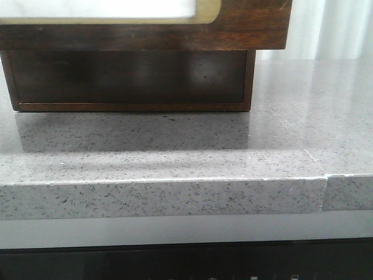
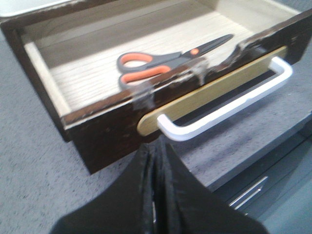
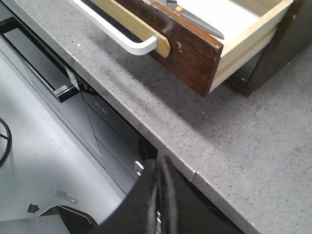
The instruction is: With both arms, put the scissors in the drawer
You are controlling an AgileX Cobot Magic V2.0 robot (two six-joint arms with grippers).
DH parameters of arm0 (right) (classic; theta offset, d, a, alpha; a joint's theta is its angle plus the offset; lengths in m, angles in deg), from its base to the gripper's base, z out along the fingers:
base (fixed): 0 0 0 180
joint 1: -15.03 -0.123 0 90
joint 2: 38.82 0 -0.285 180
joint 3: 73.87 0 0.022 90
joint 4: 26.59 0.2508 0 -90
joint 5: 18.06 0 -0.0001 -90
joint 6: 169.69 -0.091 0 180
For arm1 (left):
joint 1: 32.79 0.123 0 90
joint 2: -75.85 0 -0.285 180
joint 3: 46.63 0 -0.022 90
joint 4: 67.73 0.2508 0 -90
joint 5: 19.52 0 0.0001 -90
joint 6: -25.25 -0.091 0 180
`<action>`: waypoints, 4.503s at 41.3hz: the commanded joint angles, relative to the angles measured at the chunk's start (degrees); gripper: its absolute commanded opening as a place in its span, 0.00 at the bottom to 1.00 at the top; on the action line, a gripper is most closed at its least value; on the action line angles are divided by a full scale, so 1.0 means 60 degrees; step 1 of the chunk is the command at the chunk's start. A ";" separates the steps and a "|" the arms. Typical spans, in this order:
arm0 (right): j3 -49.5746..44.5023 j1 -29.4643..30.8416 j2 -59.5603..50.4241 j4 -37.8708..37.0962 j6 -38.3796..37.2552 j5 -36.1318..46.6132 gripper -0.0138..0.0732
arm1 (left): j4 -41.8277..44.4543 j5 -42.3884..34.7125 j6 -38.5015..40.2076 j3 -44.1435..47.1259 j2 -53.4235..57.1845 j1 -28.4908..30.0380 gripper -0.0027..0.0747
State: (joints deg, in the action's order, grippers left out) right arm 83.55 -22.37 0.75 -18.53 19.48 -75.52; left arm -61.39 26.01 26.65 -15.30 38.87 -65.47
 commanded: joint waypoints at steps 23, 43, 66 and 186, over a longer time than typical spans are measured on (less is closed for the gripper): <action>0.0215 0.0030 0.0032 -0.0068 -0.0020 0.0639 0.08 | -0.2080 -0.6943 0.0069 0.6770 0.4537 0.4567 0.01; 0.0215 0.0030 0.0032 -0.0068 -0.0020 0.0633 0.08 | -0.1775 -0.7949 0.0069 0.7929 0.5078 0.4740 0.01; 0.0215 0.0030 0.0032 -0.0068 -0.0020 0.0633 0.08 | -0.1775 -0.7949 0.0069 0.7929 0.5059 0.4740 0.01; -0.9370 0.6092 -0.5561 -0.1629 -0.2375 1.0101 0.08 | -0.1792 -0.7949 0.0069 0.7929 0.5059 0.4740 0.01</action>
State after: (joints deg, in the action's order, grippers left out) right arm 27.41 13.36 -31.62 -27.16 5.39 -19.69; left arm -72.04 -17.02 26.65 30.82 68.23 -36.57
